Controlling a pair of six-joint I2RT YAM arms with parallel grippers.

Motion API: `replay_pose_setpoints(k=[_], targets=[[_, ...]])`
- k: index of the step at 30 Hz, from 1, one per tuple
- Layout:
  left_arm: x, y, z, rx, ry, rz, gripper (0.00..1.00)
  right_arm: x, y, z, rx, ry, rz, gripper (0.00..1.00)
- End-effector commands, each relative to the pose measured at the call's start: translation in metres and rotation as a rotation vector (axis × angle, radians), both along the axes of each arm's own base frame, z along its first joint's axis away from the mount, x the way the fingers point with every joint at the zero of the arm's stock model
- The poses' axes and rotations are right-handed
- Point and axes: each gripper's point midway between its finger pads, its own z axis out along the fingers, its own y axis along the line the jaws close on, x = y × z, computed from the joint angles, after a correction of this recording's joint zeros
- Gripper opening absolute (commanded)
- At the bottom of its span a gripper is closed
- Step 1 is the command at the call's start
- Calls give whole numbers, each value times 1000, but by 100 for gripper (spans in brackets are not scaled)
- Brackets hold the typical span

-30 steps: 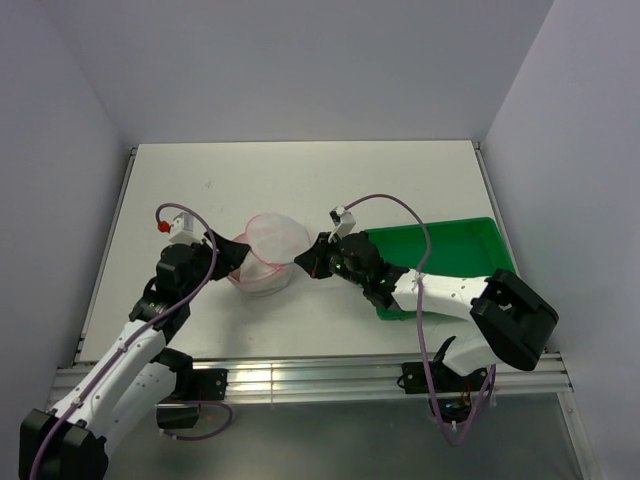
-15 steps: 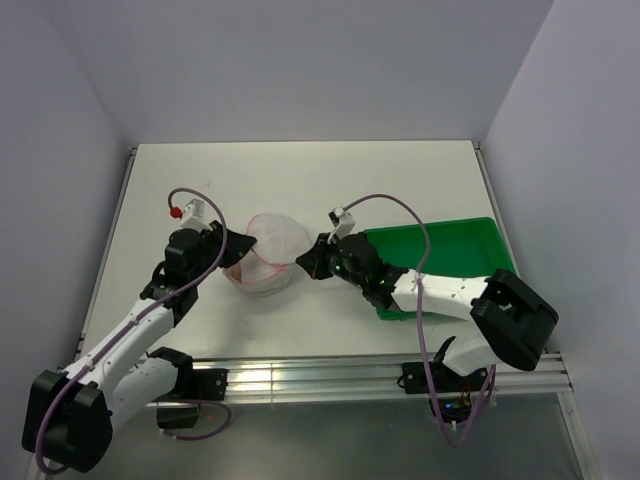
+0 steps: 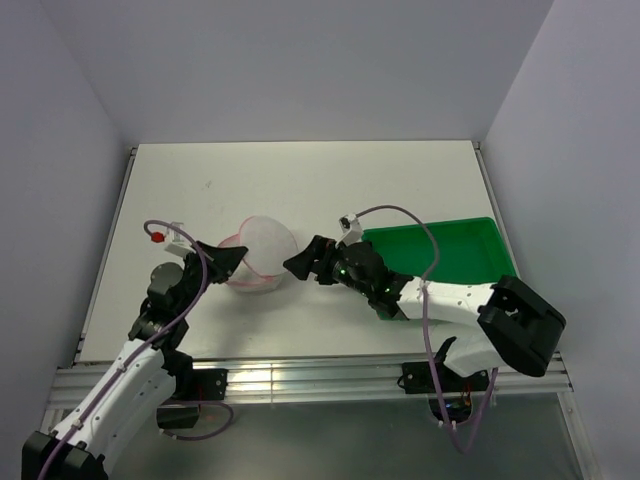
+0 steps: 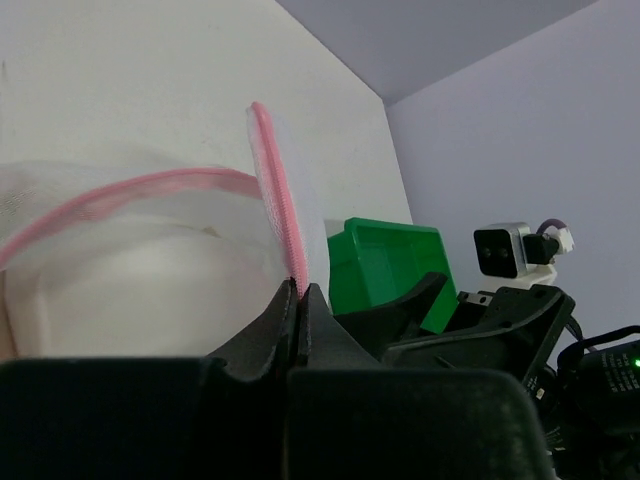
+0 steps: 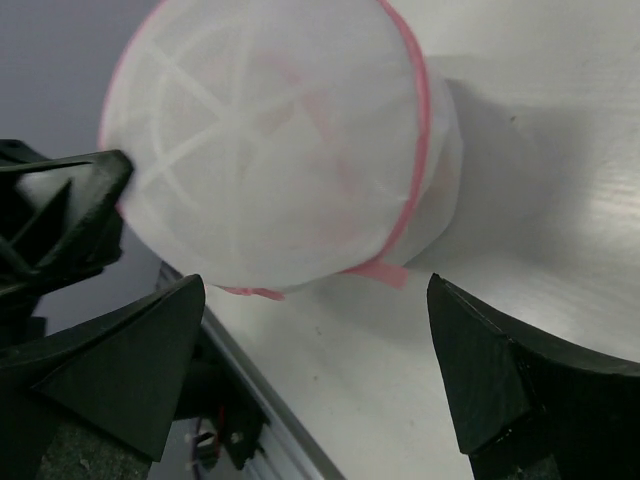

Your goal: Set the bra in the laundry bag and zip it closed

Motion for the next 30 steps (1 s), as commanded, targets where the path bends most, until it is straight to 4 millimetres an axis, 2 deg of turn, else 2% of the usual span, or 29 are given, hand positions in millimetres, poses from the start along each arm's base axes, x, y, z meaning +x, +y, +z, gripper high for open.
replay_pose_setpoints(k=[1,2,3,4,5,6,9,14,21,25,26,28,30], targets=[[-2,8,-3,-66,-8,53,0,-13,25,23,194,45,59,100],[-3,10,-4,-73,-10,62,0,-16,32,31,241,40,97,100],[-3,13,-7,-75,-5,75,0,-16,38,26,255,65,108,100],[-3,18,-3,-83,-22,105,0,-15,43,32,290,58,120,100],[-4,21,-3,-87,-24,121,0,-17,48,25,292,81,140,100],[-6,22,-8,-89,-11,126,0,-17,51,27,309,93,141,100],[-6,32,-7,-112,-23,180,0,-13,53,23,313,103,128,100],[-8,39,-19,-142,6,219,0,-6,54,18,304,112,94,100],[-9,49,-30,-127,49,278,0,3,72,20,363,117,115,97],[-9,55,-35,-95,70,304,0,11,70,24,364,77,82,83],[-9,55,-37,-84,77,309,0,16,68,27,361,62,57,81],[-10,58,-44,-71,107,323,0,21,65,23,343,50,30,72],[-10,59,-46,-64,115,328,0,24,67,20,339,55,27,68]])
